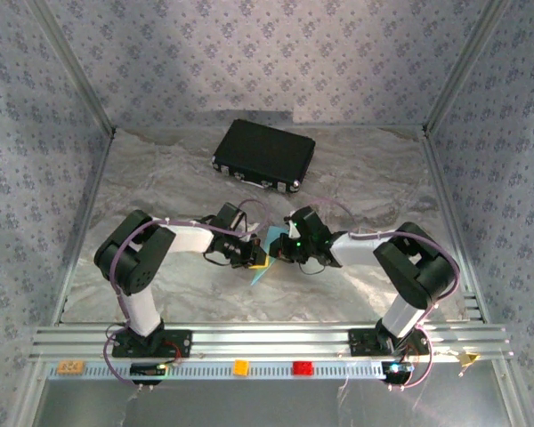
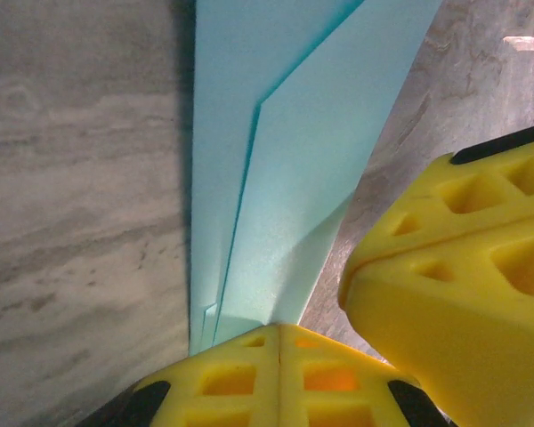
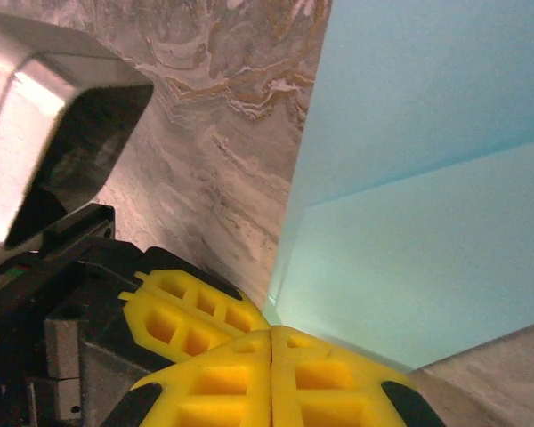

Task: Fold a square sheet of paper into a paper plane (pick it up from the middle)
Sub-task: Fold the wing for the fifth time at the center of the table.

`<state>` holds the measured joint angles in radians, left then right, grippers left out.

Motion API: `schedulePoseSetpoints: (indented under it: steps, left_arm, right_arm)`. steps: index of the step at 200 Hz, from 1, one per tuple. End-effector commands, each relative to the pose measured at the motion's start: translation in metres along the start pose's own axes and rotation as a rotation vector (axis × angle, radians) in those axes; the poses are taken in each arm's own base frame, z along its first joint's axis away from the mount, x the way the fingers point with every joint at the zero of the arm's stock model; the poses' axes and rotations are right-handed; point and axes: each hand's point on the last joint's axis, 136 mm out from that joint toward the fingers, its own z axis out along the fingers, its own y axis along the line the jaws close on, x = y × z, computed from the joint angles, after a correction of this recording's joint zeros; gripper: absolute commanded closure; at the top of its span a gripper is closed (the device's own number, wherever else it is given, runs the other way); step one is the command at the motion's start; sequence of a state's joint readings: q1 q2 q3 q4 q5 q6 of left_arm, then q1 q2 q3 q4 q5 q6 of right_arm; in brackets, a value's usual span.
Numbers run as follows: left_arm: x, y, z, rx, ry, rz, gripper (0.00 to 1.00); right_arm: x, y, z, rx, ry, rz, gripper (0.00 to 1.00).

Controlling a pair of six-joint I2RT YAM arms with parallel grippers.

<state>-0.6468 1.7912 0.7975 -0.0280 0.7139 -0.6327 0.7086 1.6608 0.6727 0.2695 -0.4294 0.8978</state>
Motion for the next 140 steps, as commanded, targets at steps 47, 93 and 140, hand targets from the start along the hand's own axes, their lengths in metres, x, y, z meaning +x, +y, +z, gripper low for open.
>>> schedulePoseSetpoints:
  steps: [47,93,140]
  left_arm:
    - [0.028,0.034,0.005,-0.111,0.070,-0.086,1.00]
    - [0.029,0.036,0.005,-0.115,0.072,-0.090,1.00]
    - [0.029,0.035,0.003,-0.117,0.069,-0.087,1.00]
  right_arm:
    - [0.017,-0.034,0.006,0.080,0.020,0.078,0.94]
    - [-0.006,-0.036,-0.003,0.100,-0.034,0.078,0.94]
    - [-0.030,-0.011,-0.019,-0.017,-0.083,0.049,0.93]
